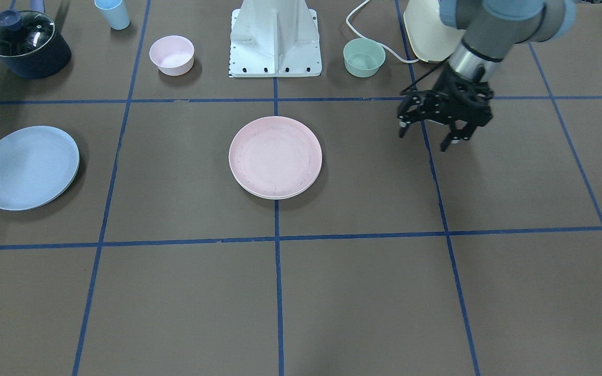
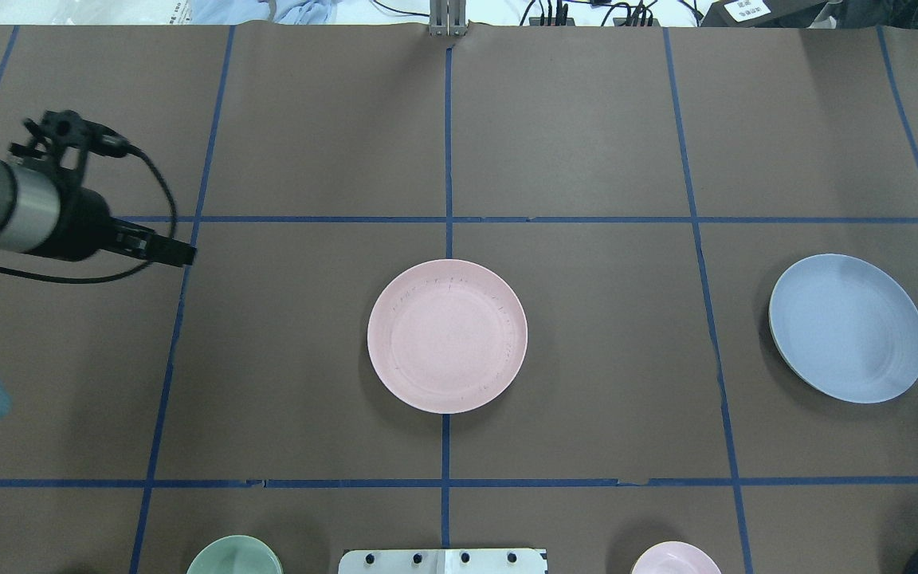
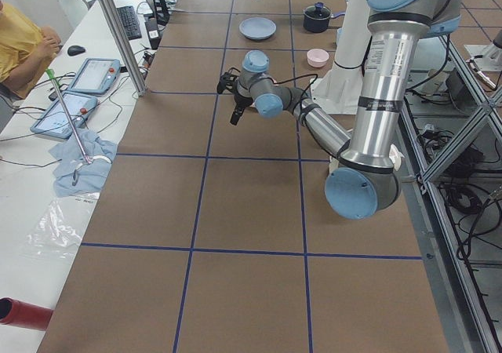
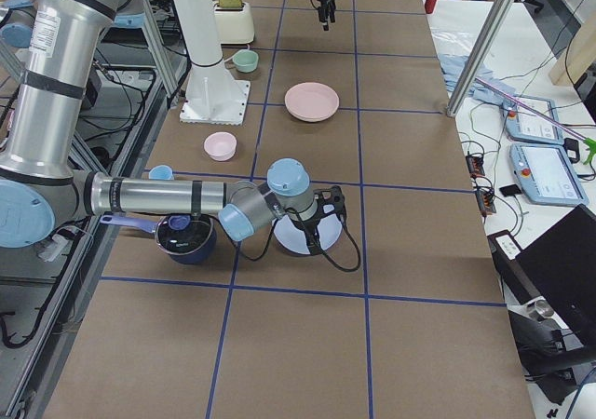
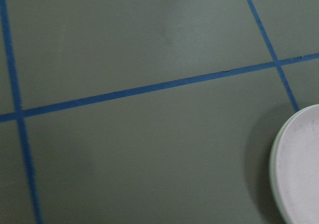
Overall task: Stack three plates with pink and blue
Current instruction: 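Open the left gripper and withdraw it while the right gripper reaches the blue plate, then grasp the rim of the light blue plate with the right gripper and lift, then carry the blue plate over the pink plate and lower it on top, then open the right gripper and withdraw it away from the stack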
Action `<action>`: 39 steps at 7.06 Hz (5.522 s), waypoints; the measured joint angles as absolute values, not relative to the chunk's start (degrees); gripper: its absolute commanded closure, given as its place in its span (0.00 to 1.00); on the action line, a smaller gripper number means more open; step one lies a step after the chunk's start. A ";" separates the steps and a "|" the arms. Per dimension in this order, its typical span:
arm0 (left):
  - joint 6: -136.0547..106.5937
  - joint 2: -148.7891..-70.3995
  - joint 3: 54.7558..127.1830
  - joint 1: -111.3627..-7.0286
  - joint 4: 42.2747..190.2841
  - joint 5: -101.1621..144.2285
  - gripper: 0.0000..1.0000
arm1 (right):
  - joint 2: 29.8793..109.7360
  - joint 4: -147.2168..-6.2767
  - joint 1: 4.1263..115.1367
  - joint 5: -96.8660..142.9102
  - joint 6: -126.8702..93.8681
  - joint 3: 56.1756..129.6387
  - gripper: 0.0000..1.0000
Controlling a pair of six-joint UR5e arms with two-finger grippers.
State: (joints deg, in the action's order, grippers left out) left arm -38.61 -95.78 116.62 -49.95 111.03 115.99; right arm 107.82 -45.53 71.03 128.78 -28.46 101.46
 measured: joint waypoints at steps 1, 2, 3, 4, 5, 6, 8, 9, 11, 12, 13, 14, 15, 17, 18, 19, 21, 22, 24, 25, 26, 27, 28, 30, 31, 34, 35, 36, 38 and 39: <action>-29.80 -92.59 116.72 -55.53 111.04 118.38 0.00 | 108.57 -36.50 66.76 124.90 -33.37 97.31 0.03; -24.33 -90.17 116.81 -59.08 111.15 119.54 0.00 | 108.86 -29.30 62.75 120.91 -37.38 93.27 0.11; -22.20 -88.70 116.98 -60.62 111.34 119.95 0.00 | 108.90 -25.03 58.89 117.66 -41.11 90.79 0.26; -21.51 -88.06 117.09 -61.18 111.48 120.11 0.00 | 108.86 -22.88 56.00 115.40 -43.69 89.73 0.47; -21.39 -87.82 117.12 -61.36 111.56 120.16 0.00 | 108.87 -22.01 54.74 114.54 -44.75 89.35 0.65; -21.50 -87.75 117.15 -61.38 111.60 120.16 0.00 | 108.95 -21.62 54.32 114.28 -45.16 89.09 0.67; -21.68 -87.72 117.11 -61.36 111.62 120.15 0.00 | 109.03 -21.38 54.18 114.12 -45.33 87.93 1.00; -21.70 -87.72 117.06 -61.35 111.62 120.15 0.00 | 108.99 -21.37 54.15 114.10 -45.37 87.64 1.00; -21.71 -87.72 116.94 -61.35 111.62 120.15 0.00 | 108.48 -21.58 54.15 114.46 -45.42 88.78 1.00; -21.71 -87.72 116.89 -61.35 111.62 120.15 0.00 | 108.00 -22.63 54.89 116.25 -45.44 90.91 1.00; -21.69 -87.71 116.81 -61.35 111.62 120.15 0.00 | 106.92 -25.52 56.99 120.08 -45.55 93.85 1.00; -21.57 -87.69 116.77 -61.36 111.62 120.16 0.00 | 105.09 -30.85 58.87 123.18 -46.93 98.14 1.00; -21.35 -87.43 116.78 -61.43 111.64 120.20 0.00 | 101.44 -37.95 59.60 124.53 -51.28 103.05 1.00; -21.02 -86.20 116.99 -62.75 111.68 120.25 0.00 | 91.52 -46.28 56.44 123.74 -63.63 108.00 1.00; -20.67 -85.76 117.00 -63.70 111.63 120.29 0.00 | 87.09 -47.42 52.68 121.15 -69.16 108.74 1.00; -19.84 -85.52 116.92 -64.64 111.53 120.31 0.00 | 83.28 -48.62 47.78 116.51 -73.80 109.38 1.00; -18.64 -85.38 116.88 -65.46 111.38 120.32 0.00 | 75.64 -56.30 36.46 103.96 -79.22 110.82 1.00; -18.52 -85.35 116.87 -65.52 111.37 120.32 0.00 | 71.98 -61.00 31.72 98.70 -80.58 110.98 1.00; -18.46 -85.34 116.76 -65.55 111.36 120.32 0.00 | 68.79 -65.56 25.25 91.55 -81.40 110.25 1.00; -18.46 -85.34 116.74 -65.52 111.36 120.32 0.00 | 68.54 -66.00 23.79 90.12 -81.45 109.48 0.01; -18.46 -85.34 116.72 -65.49 111.36 120.32 0.00 | 68.69 -66.10 22.98 89.50 -81.40 108.95 0.00; -18.46 -85.34 116.72 -65.49 111.34 120.34 0.00 | 68.78 -66.13 22.54 88.86 -81.20 108.56 0.00; -18.48 -85.34 116.65 -65.49 111.32 120.81 0.00 | 68.65 -66.29 22.29 88.12 -80.98 108.43 0.00; -18.68 -84.86 116.53 -65.63 111.35 122.49 0.00 | 67.26 -69.63 24.37 89.73 -79.92 108.91 0.00; -18.76 -84.24 116.35 -66.00 111.30 122.71 0.00 | 65.74 -74.36 28.10 93.99 -77.10 109.50 0.00; -16.83 -79.80 114.21 -72.41 109.58 123.11 0.00 | 65.67 -86.46 45.36 111.74 -54.81 110.58 0.00; -10.88 -79.36 113.99 -76.28 105.05 123.18 0.00 | 67.52 -88.59 51.30 117.06 -45.62 110.52 0.00; -0.67 -79.51 113.88 -81.59 97.81 123.21 0.00 | 70.30 -90.07 57.17 121.78 -35.97 110.37 0.00; 10.93 -79.10 113.55 -88.59 88.34 124.51 0.00 | 77.39 -92.11 67.05 128.50 -19.16 110.24 0.00; 12.32 -78.49 113.06 -89.80 86.51 126.67 0.00 | 82.35 -92.31 71.43 131.19 -12.52 110.22 0.00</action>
